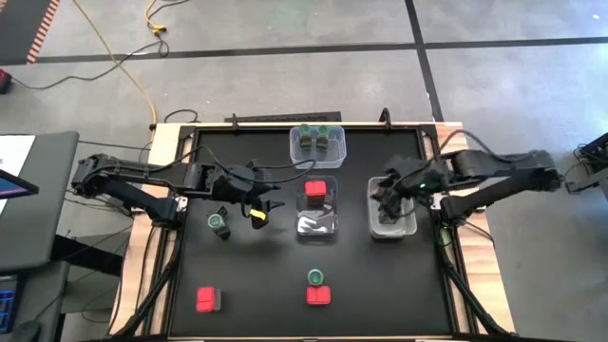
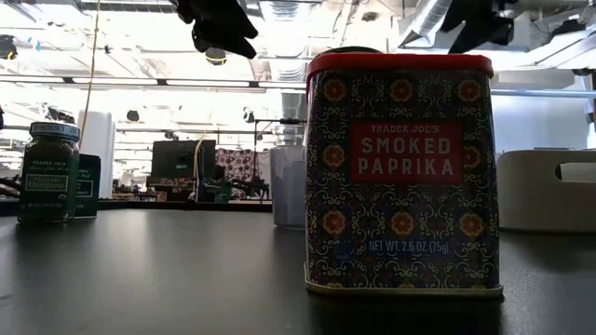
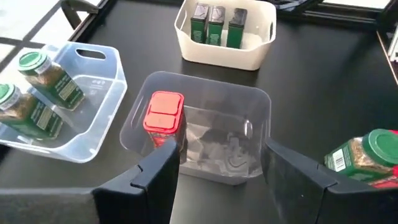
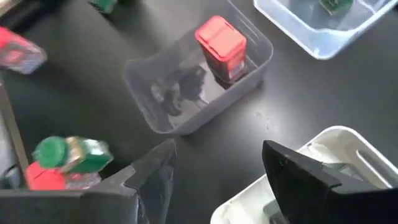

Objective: Sort spices by type
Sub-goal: Put the green seasoning bottle into the transparent bin

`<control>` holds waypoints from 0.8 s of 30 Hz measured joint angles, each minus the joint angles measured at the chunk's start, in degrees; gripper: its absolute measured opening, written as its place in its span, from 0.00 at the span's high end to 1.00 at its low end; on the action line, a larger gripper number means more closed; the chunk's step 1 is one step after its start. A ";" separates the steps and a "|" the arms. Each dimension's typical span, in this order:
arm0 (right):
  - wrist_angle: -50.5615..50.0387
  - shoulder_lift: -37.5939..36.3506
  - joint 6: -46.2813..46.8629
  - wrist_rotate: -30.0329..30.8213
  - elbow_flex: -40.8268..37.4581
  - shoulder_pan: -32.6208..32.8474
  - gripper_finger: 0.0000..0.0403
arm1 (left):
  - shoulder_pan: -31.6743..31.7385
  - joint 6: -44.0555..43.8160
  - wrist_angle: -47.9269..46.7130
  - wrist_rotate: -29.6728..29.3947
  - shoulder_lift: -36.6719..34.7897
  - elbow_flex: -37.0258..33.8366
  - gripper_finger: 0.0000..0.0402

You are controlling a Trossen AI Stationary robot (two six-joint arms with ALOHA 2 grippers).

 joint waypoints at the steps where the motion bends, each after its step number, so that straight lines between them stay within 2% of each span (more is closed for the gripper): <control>1: 0.12 1.45 1.25 0.08 0.00 0.56 0.34 | 0.00 0.22 -0.04 0.02 0.00 0.00 0.47; 4: 0.35 5.67 5.05 2.32 0.00 2.27 0.34 | 0.00 1.54 -0.57 -0.24 0.00 -0.01 0.47; 7: 0.32 9.14 7.49 2.80 0.00 3.95 0.34 | -0.04 -0.24 -1.02 -3.10 0.00 -0.02 0.46; 11: 0.24 12.54 11.64 2.80 -0.02 6.87 0.34 | 0.00 -11.62 -1.30 -17.69 0.00 -0.02 0.43; 13: 0.28 13.68 13.67 2.80 -0.02 8.48 0.34 | 0.19 -13.78 -1.75 -20.98 0.00 -0.02 0.43; 21: 0.27 17.29 19.90 2.90 -0.02 13.38 0.34 | 0.31 -13.84 -1.22 -20.72 0.00 -0.02 0.42; 24: 0.31 18.18 23.60 4.72 -0.02 15.12 0.34 | 0.31 -13.71 -1.09 -19.32 0.00 -0.02 0.42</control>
